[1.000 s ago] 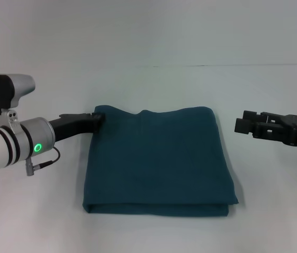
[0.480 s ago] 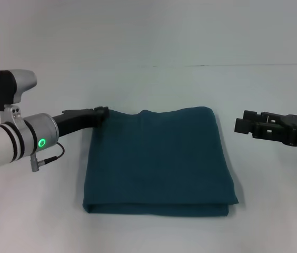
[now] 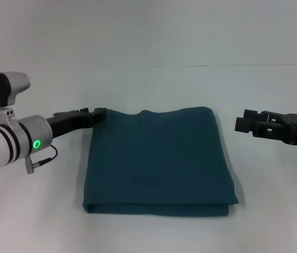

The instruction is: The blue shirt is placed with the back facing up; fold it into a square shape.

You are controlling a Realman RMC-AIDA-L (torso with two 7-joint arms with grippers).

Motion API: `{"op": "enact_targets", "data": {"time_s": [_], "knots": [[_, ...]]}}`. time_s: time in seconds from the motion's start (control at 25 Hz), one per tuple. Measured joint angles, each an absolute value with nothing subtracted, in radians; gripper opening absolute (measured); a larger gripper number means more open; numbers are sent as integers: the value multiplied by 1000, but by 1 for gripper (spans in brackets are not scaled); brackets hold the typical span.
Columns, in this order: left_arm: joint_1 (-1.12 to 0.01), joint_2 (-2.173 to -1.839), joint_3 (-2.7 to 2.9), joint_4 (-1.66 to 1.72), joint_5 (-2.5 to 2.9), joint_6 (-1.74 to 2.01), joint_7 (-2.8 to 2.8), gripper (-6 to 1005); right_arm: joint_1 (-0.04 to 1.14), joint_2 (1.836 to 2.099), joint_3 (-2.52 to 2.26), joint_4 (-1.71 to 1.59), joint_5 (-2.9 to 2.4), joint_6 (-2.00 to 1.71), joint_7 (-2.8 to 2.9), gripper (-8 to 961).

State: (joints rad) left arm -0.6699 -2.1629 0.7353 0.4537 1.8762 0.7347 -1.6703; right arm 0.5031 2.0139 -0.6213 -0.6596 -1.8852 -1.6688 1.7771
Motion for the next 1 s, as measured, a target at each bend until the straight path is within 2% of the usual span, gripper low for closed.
{"op": "enact_targets", "data": {"time_s": [0.16, 0.4, 0.84, 1.0], "knots": [[-674, -2163, 744, 439, 1878, 732, -1670, 601, 504, 2014, -621, -660, -1885, -1669, 1780, 903], [-674, -2165, 761, 437, 1878, 736, -1670, 809, 503, 2015, -621, -660, -1885, -1669, 1781, 901], [-669, -2165, 783, 446, 1879, 749, -1666, 795, 499, 2017, -621, -660, -1889, -1674, 1781, 898], [-674, -2164, 786, 446, 1879, 749, -1667, 646, 498, 2017, -621, -660, -1890, -1674, 1781, 897]]}}
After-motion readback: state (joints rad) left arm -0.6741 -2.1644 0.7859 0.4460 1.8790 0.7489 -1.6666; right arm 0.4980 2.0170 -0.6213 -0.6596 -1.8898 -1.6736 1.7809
